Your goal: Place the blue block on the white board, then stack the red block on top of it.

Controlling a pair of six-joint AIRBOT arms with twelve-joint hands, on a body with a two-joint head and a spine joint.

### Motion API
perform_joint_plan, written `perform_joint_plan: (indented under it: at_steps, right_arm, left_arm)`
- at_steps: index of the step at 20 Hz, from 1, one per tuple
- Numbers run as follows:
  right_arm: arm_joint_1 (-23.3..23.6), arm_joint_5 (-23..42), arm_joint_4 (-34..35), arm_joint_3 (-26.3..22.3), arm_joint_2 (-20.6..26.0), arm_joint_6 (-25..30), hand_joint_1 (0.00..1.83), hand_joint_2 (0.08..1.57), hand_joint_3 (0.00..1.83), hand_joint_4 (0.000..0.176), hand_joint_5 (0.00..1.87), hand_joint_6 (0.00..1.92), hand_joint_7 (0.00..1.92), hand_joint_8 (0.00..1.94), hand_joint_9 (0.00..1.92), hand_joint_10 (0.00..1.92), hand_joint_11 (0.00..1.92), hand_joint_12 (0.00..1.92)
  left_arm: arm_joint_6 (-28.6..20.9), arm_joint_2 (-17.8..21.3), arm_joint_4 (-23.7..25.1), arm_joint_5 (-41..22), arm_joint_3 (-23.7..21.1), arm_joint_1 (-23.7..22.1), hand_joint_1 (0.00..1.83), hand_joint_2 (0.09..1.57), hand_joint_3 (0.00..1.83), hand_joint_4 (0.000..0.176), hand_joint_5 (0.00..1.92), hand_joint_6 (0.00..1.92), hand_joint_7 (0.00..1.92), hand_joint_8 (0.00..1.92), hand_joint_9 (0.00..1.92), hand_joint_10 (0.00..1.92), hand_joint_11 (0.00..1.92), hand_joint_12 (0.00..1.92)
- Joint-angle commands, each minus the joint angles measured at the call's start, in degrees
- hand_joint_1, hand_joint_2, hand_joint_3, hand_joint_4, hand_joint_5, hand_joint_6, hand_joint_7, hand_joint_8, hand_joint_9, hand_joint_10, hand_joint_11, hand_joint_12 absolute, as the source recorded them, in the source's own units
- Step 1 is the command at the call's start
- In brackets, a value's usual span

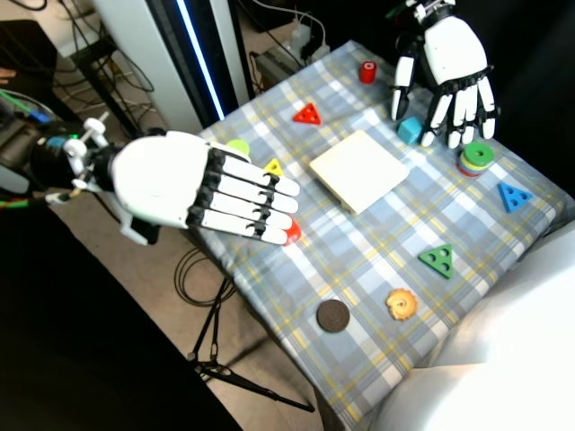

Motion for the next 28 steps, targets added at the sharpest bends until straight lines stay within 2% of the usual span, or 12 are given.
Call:
perform_joint_plan:
  at_steps: [1, 3, 4, 6, 15, 16, 18, 21, 24, 26, 27, 28]
  right_arm:
    - [0.56, 6.85, 1.33, 0.11, 0.18, 0.38, 0.39, 1.4, 0.0, 0.0, 0.45, 0.0, 0.45, 0.0, 0.43, 0.01, 0.39, 0.15]
    - [0.56, 6.85, 1.33, 0.11, 0.18, 0.38, 0.39, 1.4, 0.0, 0.0, 0.45, 0.0, 0.45, 0.0, 0.43, 0.0, 0.38, 0.14]
    - [0.56, 6.85, 1.33, 0.11, 0.18, 0.38, 0.37, 1.4, 0.0, 0.0, 0.44, 0.0, 0.45, 0.0, 0.43, 0.0, 0.38, 0.14]
    - [0.5, 6.85, 1.33, 0.1, 0.18, 0.41, 0.36, 1.4, 0.0, 0.0, 0.45, 0.0, 0.45, 0.0, 0.43, 0.0, 0.38, 0.13]
    - [0.17, 6.89, 1.37, 0.12, 0.17, 0.49, 0.33, 1.41, 0.0, 0.0, 0.45, 0.0, 0.45, 0.0, 0.43, 0.0, 0.37, 0.12]
    - [0.17, 6.89, 1.37, 0.13, 0.17, 0.49, 0.36, 1.41, 0.0, 0.0, 0.45, 0.0, 0.46, 0.0, 0.43, 0.0, 0.38, 0.12]
    - [0.16, 6.93, 1.37, 0.15, 0.16, 0.49, 0.36, 1.41, 0.0, 0.0, 0.45, 0.0, 0.46, 0.0, 0.43, 0.0, 0.39, 0.12]
    - [0.16, 7.01, 1.37, 0.3, 0.1, 0.49, 0.34, 1.41, 0.0, 0.0, 0.45, 0.0, 0.46, 0.0, 0.44, 0.0, 0.39, 0.12]
    - [0.17, 7.09, 1.36, 0.46, -0.13, 0.49, 0.32, 1.41, 0.0, 0.0, 0.46, 0.0, 0.46, 0.0, 0.44, 0.0, 0.4, 0.12]
    - [0.18, 7.11, 1.35, 0.65, -0.34, 0.49, 0.31, 1.41, 0.0, 0.0, 0.47, 0.0, 0.47, 0.0, 0.44, 0.0, 0.41, 0.12]
    - [0.23, 7.14, 1.34, 0.77, -0.45, 0.49, 0.31, 1.41, 0.0, 0.0, 0.46, 0.0, 0.46, 0.0, 0.44, 0.0, 0.41, 0.12]
    - [0.34, 7.16, 1.28, 0.88, -0.54, 0.49, 0.31, 1.41, 0.0, 0.0, 0.46, 0.0, 0.46, 0.0, 0.44, 0.0, 0.41, 0.12]
  left_arm:
    - [-0.06, -0.29, 1.64, -5.01, 0.32, -0.83, 0.88, 1.0, 0.0, 0.125, 0.91, 0.0, 0.58, 0.0, 0.43, 0.0, 0.05, 0.25]
    - [-0.06, -0.36, 1.58, -5.01, 0.42, -1.01, 0.88, 1.01, 0.0, 0.122, 0.92, 0.0, 0.6, 0.01, 0.45, 0.01, 0.06, 0.25]
    - [-0.06, -0.36, 1.39, -5.02, 0.45, -1.03, 1.0, 1.07, 0.0, 0.165, 1.0, 0.71, 0.62, 0.03, 0.47, 0.02, 0.07, 0.26]
    - [-0.06, -0.41, 1.24, -5.25, 0.44, -1.07, 1.02, 1.1, 0.0, 0.176, 0.99, 0.94, 0.69, 0.02, 0.5, 0.02, 0.1, 0.28]
    - [-3.62, 0.26, 4.23, -10.08, -1.89, -2.23, 1.02, 1.1, 0.0, 0.176, 0.99, 0.95, 0.75, 0.0, 0.54, 0.0, 0.11, 0.32]
    - [-4.1, 0.45, 5.28, -10.51, -2.23, -2.76, 1.04, 1.1, 0.0, 0.147, 1.01, 0.92, 0.76, 0.0, 0.56, 0.0, 0.12, 0.33]
    - [-5.71, 0.66, 8.34, -11.09, -2.76, -4.61, 1.06, 1.08, 0.0, 0.129, 1.04, 0.87, 0.77, 0.0, 0.57, 0.0, 0.12, 0.34]
    - [-9.16, 0.29, 13.11, -11.6, -2.92, -7.59, 1.05, 1.09, 0.0, 0.15, 1.04, 0.88, 0.77, 0.0, 0.54, 0.0, 0.06, 0.49]
    - [-11.16, -1.26, 17.12, -10.49, -2.48, -10.45, 1.08, 1.07, 0.0, 0.096, 1.09, 0.8, 0.79, 0.0, 0.54, 0.0, 0.03, 0.59]
    - [-11.51, -3.38, 18.31, -9.54, -1.63, -12.21, 1.06, 1.06, 0.0, 0.169, 1.09, 0.79, 0.78, 0.0, 0.55, 0.0, 0.01, 0.67]
    - [-11.52, -4.69, 18.3, -9.39, -0.97, -12.57, 1.09, 1.04, 0.0, 0.119, 1.16, 0.68, 0.81, 0.0, 0.57, 0.0, 0.03, 0.67]
    - [-11.52, -5.75, 18.28, -8.84, -0.31, -12.87, 1.09, 1.04, 0.0, 0.119, 1.16, 0.68, 0.81, 0.0, 0.57, 0.0, 0.03, 0.67]
